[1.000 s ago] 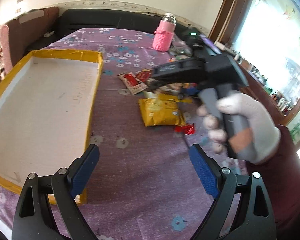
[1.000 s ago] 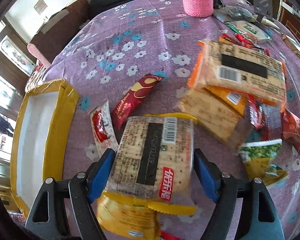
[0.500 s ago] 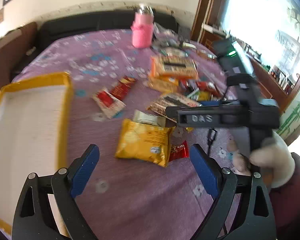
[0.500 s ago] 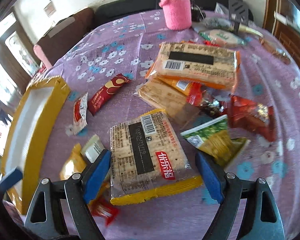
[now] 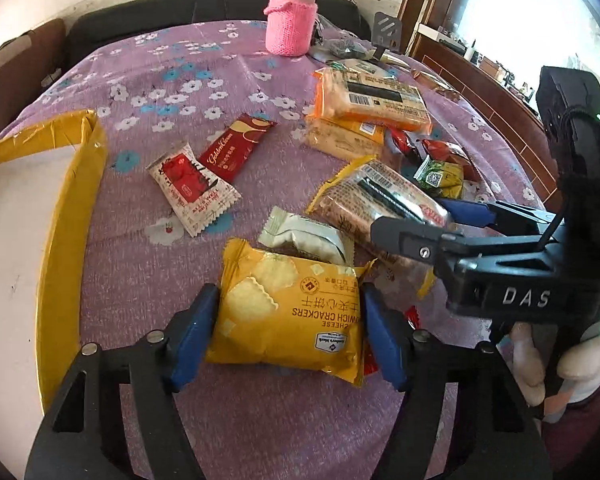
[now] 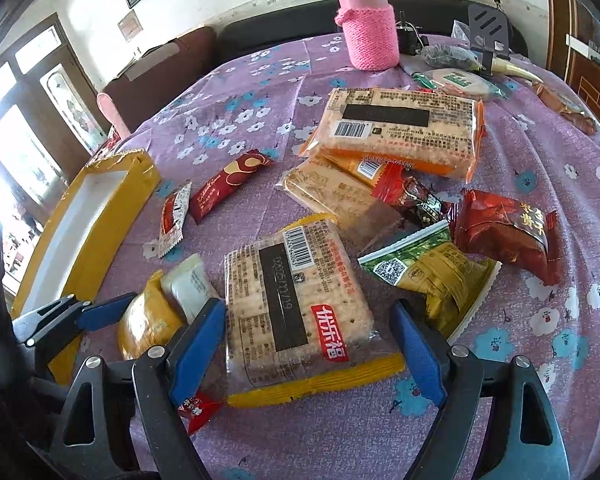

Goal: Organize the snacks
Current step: 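Grasp the yellow cracker pack with the left tool while the right tool grasps a biscuit pack, then carry both packs over the yellow tray and open both tools to drop them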

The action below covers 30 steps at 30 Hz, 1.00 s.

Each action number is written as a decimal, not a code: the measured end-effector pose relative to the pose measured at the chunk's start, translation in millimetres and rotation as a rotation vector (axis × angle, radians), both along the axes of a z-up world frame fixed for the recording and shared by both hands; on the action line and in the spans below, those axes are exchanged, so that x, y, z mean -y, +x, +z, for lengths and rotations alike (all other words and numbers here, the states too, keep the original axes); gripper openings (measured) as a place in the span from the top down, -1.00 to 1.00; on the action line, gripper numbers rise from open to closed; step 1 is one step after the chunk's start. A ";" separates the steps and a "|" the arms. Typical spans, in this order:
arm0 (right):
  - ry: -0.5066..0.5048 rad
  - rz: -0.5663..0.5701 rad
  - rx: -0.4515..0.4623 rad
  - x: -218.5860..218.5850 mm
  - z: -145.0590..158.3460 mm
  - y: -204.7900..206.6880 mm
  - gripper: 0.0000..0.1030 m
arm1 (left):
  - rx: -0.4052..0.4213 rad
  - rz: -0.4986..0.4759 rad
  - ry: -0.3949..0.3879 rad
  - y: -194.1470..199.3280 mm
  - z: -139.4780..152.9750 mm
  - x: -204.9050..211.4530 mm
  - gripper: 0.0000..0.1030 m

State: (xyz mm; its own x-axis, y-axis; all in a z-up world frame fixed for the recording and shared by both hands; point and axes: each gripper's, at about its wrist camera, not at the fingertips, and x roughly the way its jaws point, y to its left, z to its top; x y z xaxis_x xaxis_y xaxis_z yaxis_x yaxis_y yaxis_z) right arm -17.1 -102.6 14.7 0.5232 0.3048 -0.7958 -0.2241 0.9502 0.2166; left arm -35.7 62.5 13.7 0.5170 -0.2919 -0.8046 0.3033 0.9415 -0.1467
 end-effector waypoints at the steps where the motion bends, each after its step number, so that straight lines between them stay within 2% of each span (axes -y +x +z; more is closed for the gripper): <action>1: -0.004 0.004 0.004 -1.2 -0.2 -0.2 -0.64 | 0.010 0.000 0.006 -1.4 0.0 0.9 -0.31; 3: -0.007 0.010 0.011 -2.8 -1.0 -0.5 -0.66 | 0.028 0.006 0.016 -4.9 1.9 1.4 -0.27; 5: -0.014 0.012 0.020 -3.9 -0.9 -1.7 -0.58 | 0.047 0.028 0.019 -6.5 5.0 -2.4 -0.25; 7: 0.009 0.018 0.019 -3.5 -0.2 -2.7 -0.40 | 0.067 0.054 0.008 -11.3 9.7 -10.0 -0.25; 10: 0.033 0.006 0.025 0.3 1.5 -3.4 -0.26 | 0.080 0.084 -0.015 -18.0 17.0 -19.7 -0.25; 12: 0.040 0.004 0.027 1.6 0.9 -2.8 -0.28 | 0.088 0.100 -0.033 -24.5 22.0 -25.7 -0.25; 15: 0.024 0.000 0.021 -1.1 -1.6 -0.2 -0.61 | 0.106 0.121 -0.058 -36.6 28.8 -33.5 -0.25; 18: -0.061 0.025 0.035 -14.7 -3.0 1.7 -0.68 | 0.118 0.128 -0.075 -46.9 33.2 -38.4 -0.25; 22: -0.197 0.048 0.046 -36.4 -10.1 6.8 -0.74 | 0.157 0.142 -0.058 -61.8 41.4 -43.9 -0.25; 24: -0.210 0.056 0.046 -40.0 -11.7 10.0 -0.73 | 0.171 0.147 -0.061 -67.6 45.8 -49.1 -0.25; 27: -0.192 0.036 0.046 -33.8 -8.5 9.6 -0.40 | 0.192 0.163 -0.058 -75.7 51.2 -57.6 -0.25; 30: -0.149 0.020 0.031 -27.0 -4.9 4.0 -0.39 | 0.205 0.187 -0.073 -81.0 54.3 -68.5 -0.25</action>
